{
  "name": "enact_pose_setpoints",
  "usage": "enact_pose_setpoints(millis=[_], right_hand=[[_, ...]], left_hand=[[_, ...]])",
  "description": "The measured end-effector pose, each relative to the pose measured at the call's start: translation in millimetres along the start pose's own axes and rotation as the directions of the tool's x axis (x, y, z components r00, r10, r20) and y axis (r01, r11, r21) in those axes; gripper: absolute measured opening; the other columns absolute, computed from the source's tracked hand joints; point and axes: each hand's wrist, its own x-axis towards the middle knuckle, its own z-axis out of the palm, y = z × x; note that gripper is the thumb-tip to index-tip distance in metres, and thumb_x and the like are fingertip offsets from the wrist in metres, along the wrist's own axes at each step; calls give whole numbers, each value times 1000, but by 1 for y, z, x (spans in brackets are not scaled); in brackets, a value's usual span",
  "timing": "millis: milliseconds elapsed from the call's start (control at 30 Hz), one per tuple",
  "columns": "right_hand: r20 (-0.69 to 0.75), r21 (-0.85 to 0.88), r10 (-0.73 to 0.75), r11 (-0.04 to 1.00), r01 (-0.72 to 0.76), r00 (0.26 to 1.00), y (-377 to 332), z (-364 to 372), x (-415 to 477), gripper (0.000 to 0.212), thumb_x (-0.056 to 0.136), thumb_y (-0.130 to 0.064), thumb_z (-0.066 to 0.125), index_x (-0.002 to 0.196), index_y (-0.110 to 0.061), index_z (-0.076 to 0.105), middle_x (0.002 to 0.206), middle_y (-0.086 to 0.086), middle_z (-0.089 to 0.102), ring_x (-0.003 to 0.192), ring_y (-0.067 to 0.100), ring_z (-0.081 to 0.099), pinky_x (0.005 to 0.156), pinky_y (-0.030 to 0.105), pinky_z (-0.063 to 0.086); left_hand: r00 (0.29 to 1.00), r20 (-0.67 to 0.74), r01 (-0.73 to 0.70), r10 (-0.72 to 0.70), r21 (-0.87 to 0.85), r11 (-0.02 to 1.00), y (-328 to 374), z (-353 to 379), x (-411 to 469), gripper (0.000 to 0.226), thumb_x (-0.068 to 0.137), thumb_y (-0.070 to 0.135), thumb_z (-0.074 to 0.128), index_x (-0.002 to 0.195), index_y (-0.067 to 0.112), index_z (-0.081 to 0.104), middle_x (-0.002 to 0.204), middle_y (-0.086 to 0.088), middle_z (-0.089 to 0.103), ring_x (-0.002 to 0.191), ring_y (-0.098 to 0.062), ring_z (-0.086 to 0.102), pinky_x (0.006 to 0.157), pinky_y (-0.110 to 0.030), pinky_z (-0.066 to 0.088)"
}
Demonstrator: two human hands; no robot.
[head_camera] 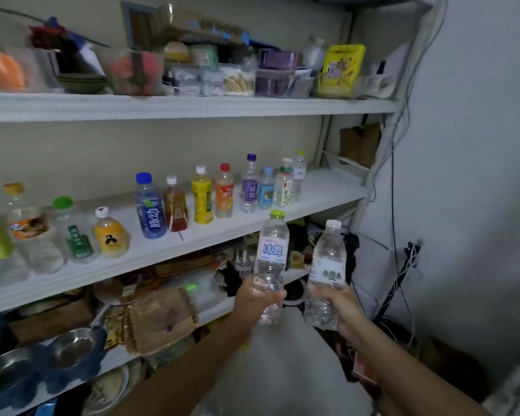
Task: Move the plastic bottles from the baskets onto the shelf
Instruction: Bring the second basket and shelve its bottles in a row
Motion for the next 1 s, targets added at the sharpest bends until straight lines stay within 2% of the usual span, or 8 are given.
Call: enact_pose_setpoints(millis=[67,233,400,500,600,767,867,1000], right_hand=[[-9,1,-4,1000,4,1000,-5,-15,11,40,64,3,81,100,-2,66,86,17,71,64,26,67,56,31,54],[-58,1,-26,1000,26,998,-16,-42,35,33,67,7,77,94,-7,63,85,15,71,69,28,66,60,34,57],[-126,-8,-30,1000,29,992,-29,-67,77,40,65,1,81,101,-4,64,92,18,72,75,30,68,70,42,57],[-154,-17,-33,999,30,988,-43,-79,115,46,63,-1,82,104,-6,62,96,16,71,82,33,68,75,47,55],[-164,-56,-66,997,57,984,-56,-86,154,50,63,-1,83,107,-9,62,99,10,72,89,28,68,70,36,55],[-211,-51,-94,995,85,973,-75,-106,216,46,63,3,81,104,-11,64,94,7,72,78,21,68,57,26,50],[-187,-54,-104,994,95,977,-95,-118,261,40,66,2,80,99,-15,64,91,5,72,73,18,66,51,23,48],[-107,-69,-99,993,92,989,-120,-132,348,40,68,-1,80,100,-17,63,90,7,71,70,19,64,47,22,47]], left_hand=[[998,54,19,-22,50,999,0,17,15,62,52,33,88,100,3,63,87,-13,71,75,-27,68,61,-30,52],[984,177,-18,8,53,998,6,67,52,20,70,6,82,84,10,68,74,-7,69,67,-22,65,61,-32,54],[977,213,-5,-5,44,999,5,103,105,48,64,20,86,103,3,65,95,-18,71,85,-31,69,67,-32,56],[976,216,-15,1,62,998,7,120,142,56,61,23,86,106,2,63,99,-21,70,84,-25,70,64,-26,54],[975,222,-39,29,41,998,12,137,182,48,64,18,85,104,3,63,94,-14,71,81,-21,69,63,-24,53],[984,170,-64,56,43,997,18,181,239,58,59,35,82,101,-1,63,87,-18,69,75,-28,67,62,-30,51],[983,159,-98,92,30,995,21,210,273,37,69,16,81,86,-9,59,70,-13,64,59,-16,62,53,-21,47],[991,52,-128,125,55,990,14,238,337,52,69,22,87,101,-8,58,81,-14,67,70,-24,64,56,-21,49]])
